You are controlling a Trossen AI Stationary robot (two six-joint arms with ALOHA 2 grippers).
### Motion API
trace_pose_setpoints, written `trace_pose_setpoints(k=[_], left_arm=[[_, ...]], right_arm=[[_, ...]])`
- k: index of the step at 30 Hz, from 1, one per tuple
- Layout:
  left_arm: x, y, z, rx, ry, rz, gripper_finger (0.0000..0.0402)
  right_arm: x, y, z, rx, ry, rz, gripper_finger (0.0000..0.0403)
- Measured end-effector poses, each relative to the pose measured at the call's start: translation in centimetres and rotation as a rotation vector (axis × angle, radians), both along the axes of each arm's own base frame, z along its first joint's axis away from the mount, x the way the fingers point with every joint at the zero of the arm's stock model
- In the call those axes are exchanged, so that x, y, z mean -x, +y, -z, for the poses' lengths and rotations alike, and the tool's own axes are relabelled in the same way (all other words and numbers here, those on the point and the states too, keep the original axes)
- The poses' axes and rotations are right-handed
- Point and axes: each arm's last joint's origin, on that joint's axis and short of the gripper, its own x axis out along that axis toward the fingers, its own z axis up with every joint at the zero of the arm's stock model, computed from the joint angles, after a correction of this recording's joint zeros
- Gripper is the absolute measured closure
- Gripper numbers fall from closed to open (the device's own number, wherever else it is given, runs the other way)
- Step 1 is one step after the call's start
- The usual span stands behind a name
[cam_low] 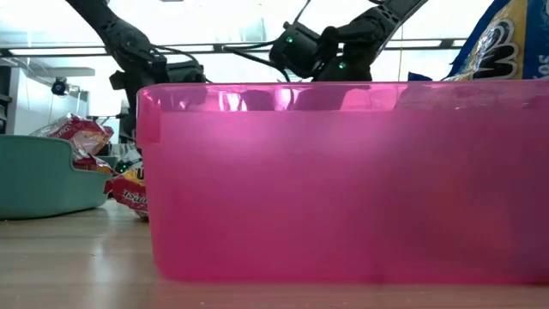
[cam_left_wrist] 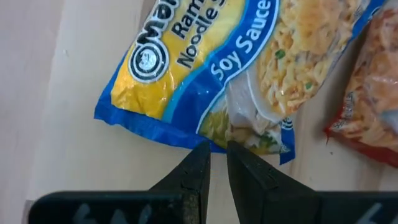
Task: Sort Maruchan noodles
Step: Put the top left blue noodle pack into the red bin
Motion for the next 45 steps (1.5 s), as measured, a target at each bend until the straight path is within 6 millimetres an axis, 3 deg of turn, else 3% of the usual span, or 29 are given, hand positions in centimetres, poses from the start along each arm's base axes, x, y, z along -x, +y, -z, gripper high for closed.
trace_pose_setpoints(k=[6,22,32,37,45], left_arm=[[-0.1,0.0,0.5,-0.005,-0.044,-0.031,0.0365],[-0.5,-0.4,0.9,0.056,-0.076,-0.081,0.0365],[-0.9,-0.4,2.7,0.110,-0.016,-0.095,0.0365],[-1.0,-0.5,2.8,0.127,-0.017,-0.091,0.0365],[-1.2,-0.4,2.5,0.137,-0.019,-0.107,0.0365]], right_arm=[[0.0,0.2,0.8,-0.089,0.019,0.017,0.0209],[-0.2,0.0,2.1,-0.046,0.031,0.048,0.0209],[-2.3,-0.2,4.2,-0.072,-0.107,0.009,0.0209],[-3.5,-0.5,3.5,-0.028,-0.278,-0.074,0.0209],[-3.3,-1.2,3.4,-0.013,-0.273,-0.063,0.0209]])
